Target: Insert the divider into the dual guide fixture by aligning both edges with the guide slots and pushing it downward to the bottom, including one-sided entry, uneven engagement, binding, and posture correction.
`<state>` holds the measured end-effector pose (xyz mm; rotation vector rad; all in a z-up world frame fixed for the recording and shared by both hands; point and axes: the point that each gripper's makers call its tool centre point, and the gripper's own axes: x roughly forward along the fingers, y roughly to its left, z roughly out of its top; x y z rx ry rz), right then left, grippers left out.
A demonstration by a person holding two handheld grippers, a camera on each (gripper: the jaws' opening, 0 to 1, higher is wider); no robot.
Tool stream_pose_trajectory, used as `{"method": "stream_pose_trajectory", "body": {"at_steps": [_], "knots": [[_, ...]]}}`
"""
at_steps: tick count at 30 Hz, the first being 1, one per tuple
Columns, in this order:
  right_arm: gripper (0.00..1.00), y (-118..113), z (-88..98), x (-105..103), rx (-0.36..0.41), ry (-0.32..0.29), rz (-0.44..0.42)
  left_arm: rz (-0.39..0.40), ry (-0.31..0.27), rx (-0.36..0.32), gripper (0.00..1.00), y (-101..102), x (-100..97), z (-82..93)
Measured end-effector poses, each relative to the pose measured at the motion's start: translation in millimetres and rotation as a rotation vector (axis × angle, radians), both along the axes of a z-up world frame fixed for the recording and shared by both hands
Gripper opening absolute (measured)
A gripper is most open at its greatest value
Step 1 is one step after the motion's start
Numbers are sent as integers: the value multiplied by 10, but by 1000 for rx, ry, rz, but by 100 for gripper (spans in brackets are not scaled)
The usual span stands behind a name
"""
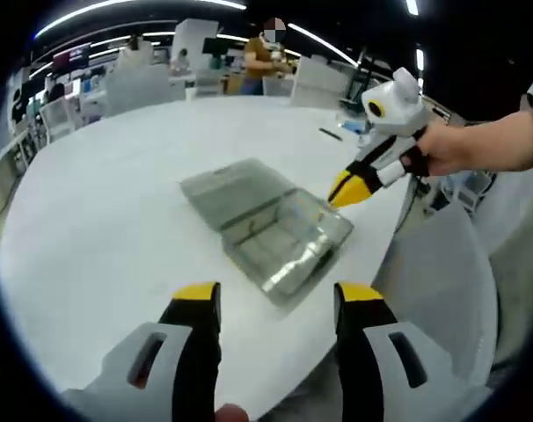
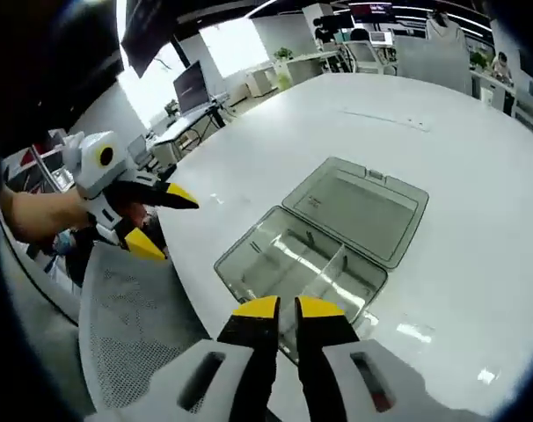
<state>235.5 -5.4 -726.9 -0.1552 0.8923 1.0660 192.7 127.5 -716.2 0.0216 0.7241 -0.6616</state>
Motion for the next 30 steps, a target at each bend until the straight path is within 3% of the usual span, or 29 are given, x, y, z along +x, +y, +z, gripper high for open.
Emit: {"method": "stream_pose_trajectory", "body": {"at_steps": [5, 19, 30], "knots": [[9, -33, 113, -13, 65, -72, 19, 13, 22, 5, 54, 16, 5, -25], [27, -118, 251, -76, 112, -204, 110, 70, 107, 36, 58, 120, -1, -162], [36, -191, 243, -175, 121, -237, 154, 165, 177, 85, 58, 374, 51, -258]]}}
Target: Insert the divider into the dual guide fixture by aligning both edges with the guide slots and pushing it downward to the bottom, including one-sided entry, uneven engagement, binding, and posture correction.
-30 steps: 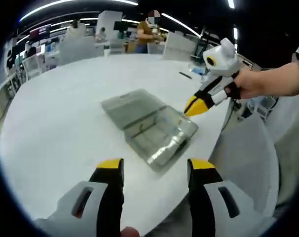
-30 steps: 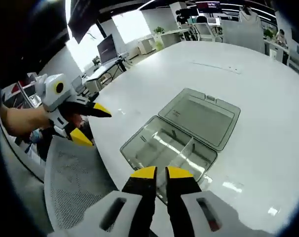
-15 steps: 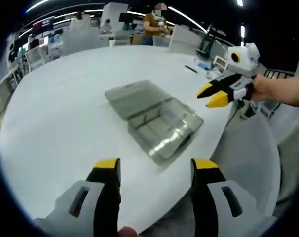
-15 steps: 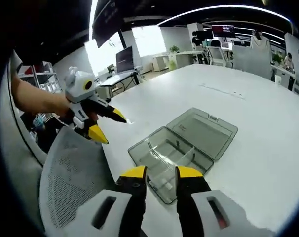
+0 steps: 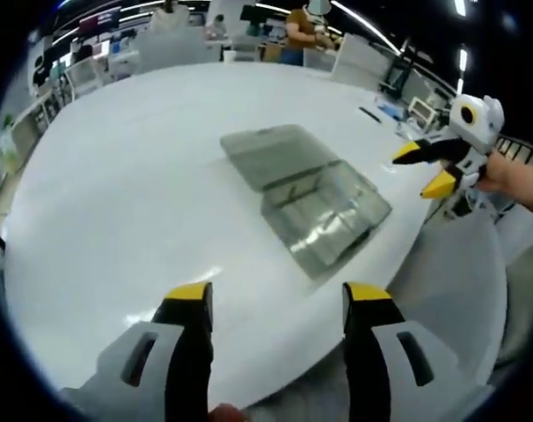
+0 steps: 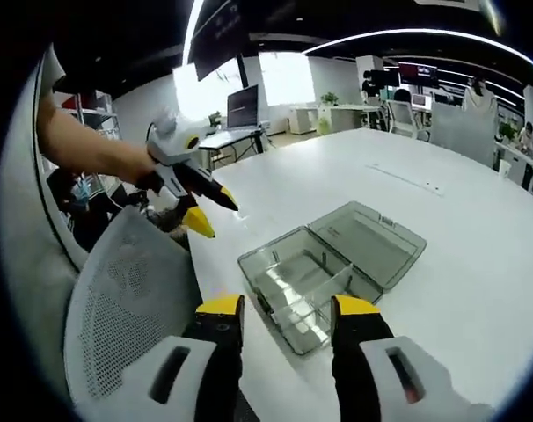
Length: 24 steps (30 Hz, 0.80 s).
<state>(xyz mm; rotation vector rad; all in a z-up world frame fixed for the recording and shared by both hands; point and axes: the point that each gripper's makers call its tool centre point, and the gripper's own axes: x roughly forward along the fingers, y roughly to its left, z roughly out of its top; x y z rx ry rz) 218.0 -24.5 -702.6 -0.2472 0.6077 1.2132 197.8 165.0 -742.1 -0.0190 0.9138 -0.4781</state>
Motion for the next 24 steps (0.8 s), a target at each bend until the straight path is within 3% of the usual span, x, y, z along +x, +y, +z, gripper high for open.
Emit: {"method": "stream_pose_trajectory", "body": {"at_steps": [24], "knots": [[45, -117, -85, -71, -40, -71, 70, 144, 184, 85, 56, 175, 218, -275]]}}
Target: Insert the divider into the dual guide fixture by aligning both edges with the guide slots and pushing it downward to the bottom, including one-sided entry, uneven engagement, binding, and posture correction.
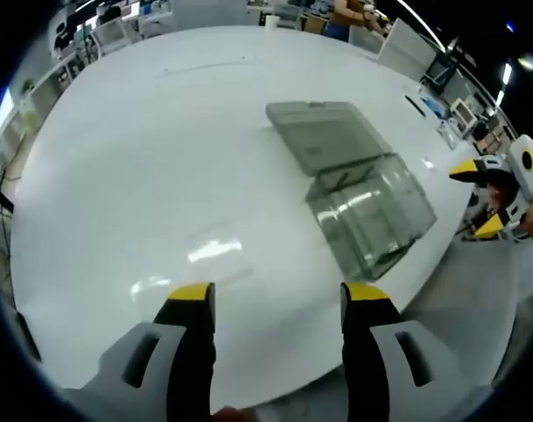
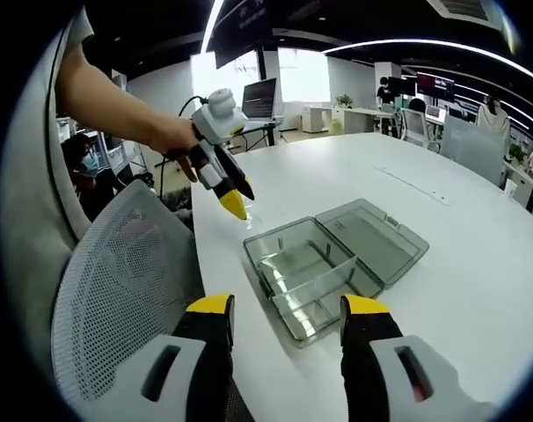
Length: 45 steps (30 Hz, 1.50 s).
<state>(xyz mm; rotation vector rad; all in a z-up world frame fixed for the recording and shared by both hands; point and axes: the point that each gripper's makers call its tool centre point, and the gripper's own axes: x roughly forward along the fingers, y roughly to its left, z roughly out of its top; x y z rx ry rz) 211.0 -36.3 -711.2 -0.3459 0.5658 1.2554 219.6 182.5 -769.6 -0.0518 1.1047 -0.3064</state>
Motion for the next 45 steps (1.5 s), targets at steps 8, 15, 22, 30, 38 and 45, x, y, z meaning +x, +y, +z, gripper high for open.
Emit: {"method": "stream_pose_trajectory", "body": {"at_steps": [8, 15, 22, 30, 38, 45], "knots": [[46, -66, -1, -4, -6, -11, 10, 40, 61, 48, 54, 59, 22, -122], [47, -134, -24, -32, -26, -32, 27, 81, 104, 61, 54, 78, 10, -191], [48, -173, -39, -74, -44, -48, 53, 111, 127, 86, 54, 158, 35, -261], [48, -202, -28, -49, -52, -58, 63, 147, 142, 108, 53, 241, 68, -297], [48, -237, -40, -34, -58, -58, 65, 163, 156, 119, 50, 262, 104, -326], [48, -257, -45, -24, -59, -57, 62, 175, 176, 134, 49, 295, 110, -378]]}}
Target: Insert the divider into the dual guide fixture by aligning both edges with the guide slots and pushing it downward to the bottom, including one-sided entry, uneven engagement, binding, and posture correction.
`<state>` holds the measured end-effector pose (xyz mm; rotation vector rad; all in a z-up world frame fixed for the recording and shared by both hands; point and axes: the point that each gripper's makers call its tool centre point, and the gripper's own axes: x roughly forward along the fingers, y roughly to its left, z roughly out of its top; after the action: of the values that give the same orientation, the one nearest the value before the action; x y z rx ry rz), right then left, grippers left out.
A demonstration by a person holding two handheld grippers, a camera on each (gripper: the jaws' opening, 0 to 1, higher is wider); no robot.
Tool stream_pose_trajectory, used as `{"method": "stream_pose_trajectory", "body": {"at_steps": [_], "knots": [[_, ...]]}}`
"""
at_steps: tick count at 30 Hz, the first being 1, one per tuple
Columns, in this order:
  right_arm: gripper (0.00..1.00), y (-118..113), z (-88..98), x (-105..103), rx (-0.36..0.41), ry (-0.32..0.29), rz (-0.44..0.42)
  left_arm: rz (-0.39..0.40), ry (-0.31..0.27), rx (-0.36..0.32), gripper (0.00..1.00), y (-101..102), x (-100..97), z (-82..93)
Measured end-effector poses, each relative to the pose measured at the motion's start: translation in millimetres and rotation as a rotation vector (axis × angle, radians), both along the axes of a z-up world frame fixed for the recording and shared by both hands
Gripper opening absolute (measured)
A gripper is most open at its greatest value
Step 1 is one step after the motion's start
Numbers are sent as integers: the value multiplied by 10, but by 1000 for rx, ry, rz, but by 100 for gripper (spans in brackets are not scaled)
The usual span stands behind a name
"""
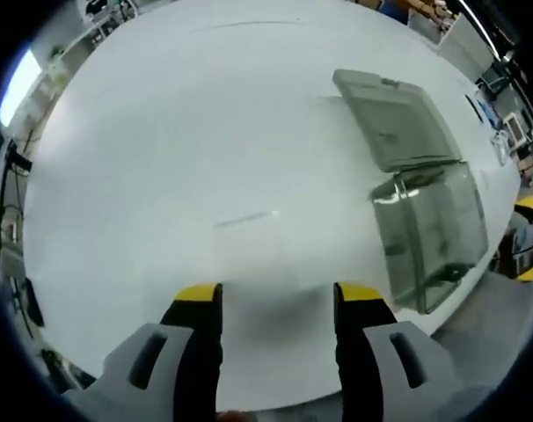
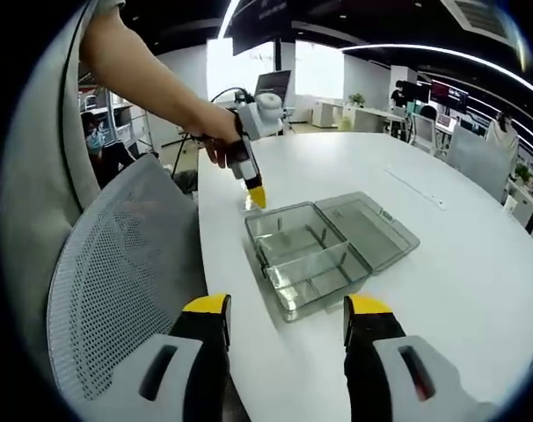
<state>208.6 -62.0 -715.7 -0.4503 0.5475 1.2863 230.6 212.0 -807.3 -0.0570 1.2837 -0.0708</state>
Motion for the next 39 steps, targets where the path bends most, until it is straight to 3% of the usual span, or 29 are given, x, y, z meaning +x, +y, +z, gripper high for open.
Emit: {"method": "stream_pose_trajectory", "body": {"at_steps": [13, 26, 39], "knots": [[48, 3, -35, 17, 0, 4, -3, 6, 21, 29, 48, 55, 22, -62], [48, -4, -56, 41, 2, 3, -13, 20, 63, 107, 45, 67, 23, -102], [47, -28, -64, 24, -1, 3, -18, 28, 65, 107, 37, 33, 2, -98]]}}
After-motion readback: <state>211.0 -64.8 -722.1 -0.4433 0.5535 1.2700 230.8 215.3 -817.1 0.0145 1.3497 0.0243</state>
